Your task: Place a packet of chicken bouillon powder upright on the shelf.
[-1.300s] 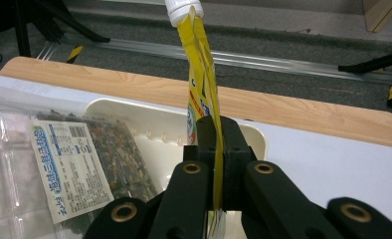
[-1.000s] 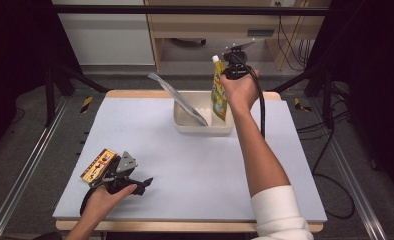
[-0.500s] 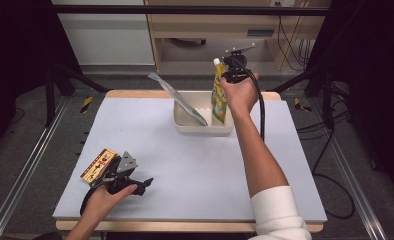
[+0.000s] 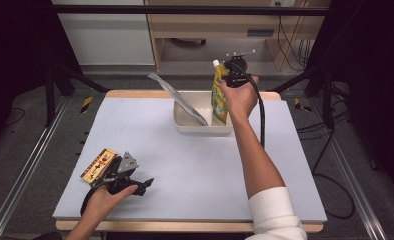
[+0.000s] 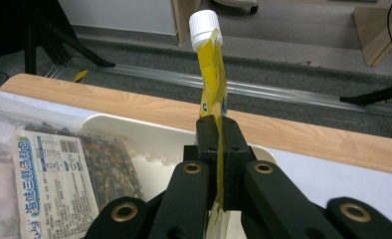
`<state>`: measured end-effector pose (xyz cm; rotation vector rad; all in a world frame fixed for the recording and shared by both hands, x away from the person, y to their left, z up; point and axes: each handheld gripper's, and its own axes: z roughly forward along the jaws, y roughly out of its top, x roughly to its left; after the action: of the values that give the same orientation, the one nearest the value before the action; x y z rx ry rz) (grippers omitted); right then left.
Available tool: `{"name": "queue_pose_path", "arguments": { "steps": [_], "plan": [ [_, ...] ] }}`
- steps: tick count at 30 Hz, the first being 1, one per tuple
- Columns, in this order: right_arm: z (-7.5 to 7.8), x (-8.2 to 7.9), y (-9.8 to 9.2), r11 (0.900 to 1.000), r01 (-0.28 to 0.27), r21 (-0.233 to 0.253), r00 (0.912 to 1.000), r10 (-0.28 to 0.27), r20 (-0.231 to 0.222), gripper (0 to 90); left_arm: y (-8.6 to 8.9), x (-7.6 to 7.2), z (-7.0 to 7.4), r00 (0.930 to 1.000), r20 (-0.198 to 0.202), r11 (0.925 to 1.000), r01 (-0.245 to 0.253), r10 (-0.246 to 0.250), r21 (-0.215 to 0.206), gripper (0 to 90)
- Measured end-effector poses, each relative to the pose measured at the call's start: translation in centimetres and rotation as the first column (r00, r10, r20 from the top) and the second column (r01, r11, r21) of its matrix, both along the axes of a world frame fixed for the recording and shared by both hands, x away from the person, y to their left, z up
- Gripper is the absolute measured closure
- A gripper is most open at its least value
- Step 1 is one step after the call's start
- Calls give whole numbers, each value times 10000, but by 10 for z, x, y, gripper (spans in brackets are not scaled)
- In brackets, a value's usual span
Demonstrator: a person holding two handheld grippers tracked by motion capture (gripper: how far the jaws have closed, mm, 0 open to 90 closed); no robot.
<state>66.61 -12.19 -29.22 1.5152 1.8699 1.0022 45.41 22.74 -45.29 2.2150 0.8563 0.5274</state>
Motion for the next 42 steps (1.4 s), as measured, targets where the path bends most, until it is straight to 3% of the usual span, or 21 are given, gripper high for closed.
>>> {"name": "queue_pose_path", "arguments": {
  "steps": [15,42],
  "plan": [
    [-14,-4,1,9998,-193,45,9997,193,128,900,-1,0,-1,10000,-83,10000,22,-22,-12,69],
    [-17,-9,1,9998,-204,-55,9998,204,35,900,-3,-1,-2,9999,-103,9999,114,-113,109,69]
  ]
}}
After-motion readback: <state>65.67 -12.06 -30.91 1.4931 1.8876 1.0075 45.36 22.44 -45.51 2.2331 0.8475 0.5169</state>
